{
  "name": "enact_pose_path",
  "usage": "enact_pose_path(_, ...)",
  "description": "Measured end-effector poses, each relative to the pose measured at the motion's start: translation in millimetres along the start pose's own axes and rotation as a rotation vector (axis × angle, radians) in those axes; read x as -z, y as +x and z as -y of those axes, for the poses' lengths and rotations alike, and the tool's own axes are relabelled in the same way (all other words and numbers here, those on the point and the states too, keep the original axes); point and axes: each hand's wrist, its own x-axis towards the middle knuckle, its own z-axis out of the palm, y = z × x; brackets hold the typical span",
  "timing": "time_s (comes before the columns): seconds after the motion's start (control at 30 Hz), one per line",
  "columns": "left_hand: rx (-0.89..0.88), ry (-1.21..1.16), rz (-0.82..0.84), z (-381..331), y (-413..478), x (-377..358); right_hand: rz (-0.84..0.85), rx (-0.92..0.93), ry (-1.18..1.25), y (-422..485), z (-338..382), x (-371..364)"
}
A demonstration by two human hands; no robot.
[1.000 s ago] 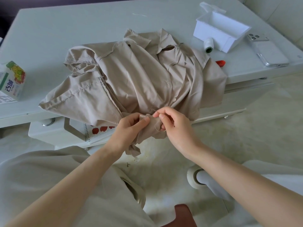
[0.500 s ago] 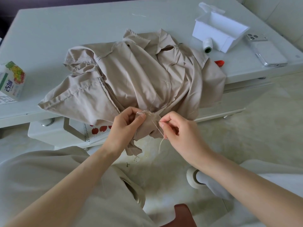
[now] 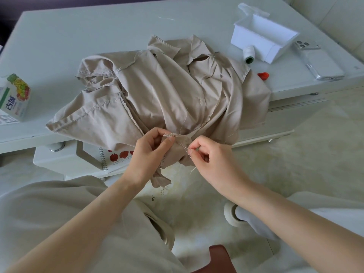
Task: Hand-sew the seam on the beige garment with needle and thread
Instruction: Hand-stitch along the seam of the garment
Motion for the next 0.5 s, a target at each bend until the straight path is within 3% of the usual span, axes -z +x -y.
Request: enact_pose_path(0.5,-0.033,0.049,0.009,-0.6,-0.5,-2.7,-0.008,-0.001,-0.039,2.1,-2.4,-0.5)
